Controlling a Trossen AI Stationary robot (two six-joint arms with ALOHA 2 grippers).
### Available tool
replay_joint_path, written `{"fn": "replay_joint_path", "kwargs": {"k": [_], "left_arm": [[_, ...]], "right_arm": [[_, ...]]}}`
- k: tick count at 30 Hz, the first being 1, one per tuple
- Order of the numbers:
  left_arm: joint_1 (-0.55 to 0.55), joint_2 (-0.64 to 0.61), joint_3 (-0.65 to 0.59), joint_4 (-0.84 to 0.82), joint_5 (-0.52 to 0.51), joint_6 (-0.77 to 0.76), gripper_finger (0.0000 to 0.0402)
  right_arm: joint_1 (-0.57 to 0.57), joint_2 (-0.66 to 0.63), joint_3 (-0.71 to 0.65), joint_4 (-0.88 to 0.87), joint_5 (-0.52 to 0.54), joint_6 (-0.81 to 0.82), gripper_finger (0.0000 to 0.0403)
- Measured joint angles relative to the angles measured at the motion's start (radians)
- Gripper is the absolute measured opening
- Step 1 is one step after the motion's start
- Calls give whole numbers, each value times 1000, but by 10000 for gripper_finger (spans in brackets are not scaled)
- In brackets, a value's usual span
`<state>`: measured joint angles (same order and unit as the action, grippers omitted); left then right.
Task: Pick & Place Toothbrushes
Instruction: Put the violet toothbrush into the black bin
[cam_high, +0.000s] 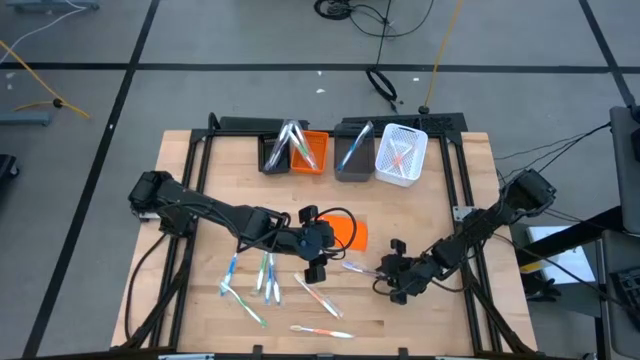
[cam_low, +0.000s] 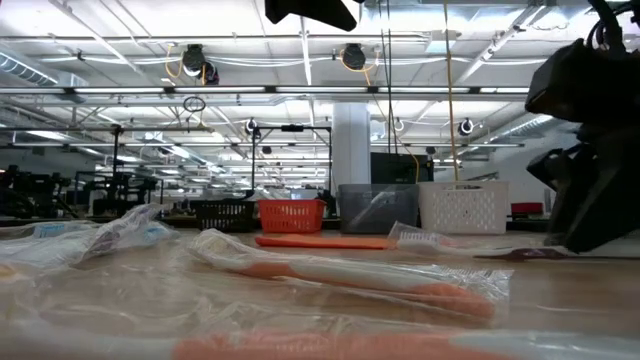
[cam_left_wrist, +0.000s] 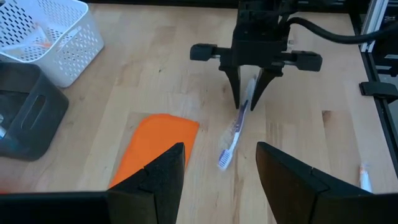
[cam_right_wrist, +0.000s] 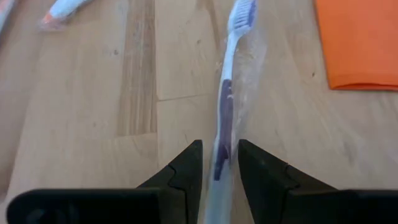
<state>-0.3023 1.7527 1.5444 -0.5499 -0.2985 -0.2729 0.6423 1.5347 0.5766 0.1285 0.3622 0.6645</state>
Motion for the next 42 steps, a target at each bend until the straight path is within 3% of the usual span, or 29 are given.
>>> {"fn": "replay_joint_path", "kwargs": {"k": [6,12,19,25,32,42], "left_arm": [[0,0,0,0,0,0,200],[0,0,0,0,0,0,200],[0,0,0,1,0,0,200],[0,0,0,8,0,0,200],[0,0,0,50,0,5,200],[1,0,0,144,-45,16,200]], "right_arm": [[1,34,0,10,8,37,86],[1,30,0,3,11,46,16],[1,23,0,20,38,22,15],[-1,-44,-1,26,141,-13,15],[-1,-209,-1,63,379,-115,15],[-1,-329,-1,403,505,-478,15]]}}
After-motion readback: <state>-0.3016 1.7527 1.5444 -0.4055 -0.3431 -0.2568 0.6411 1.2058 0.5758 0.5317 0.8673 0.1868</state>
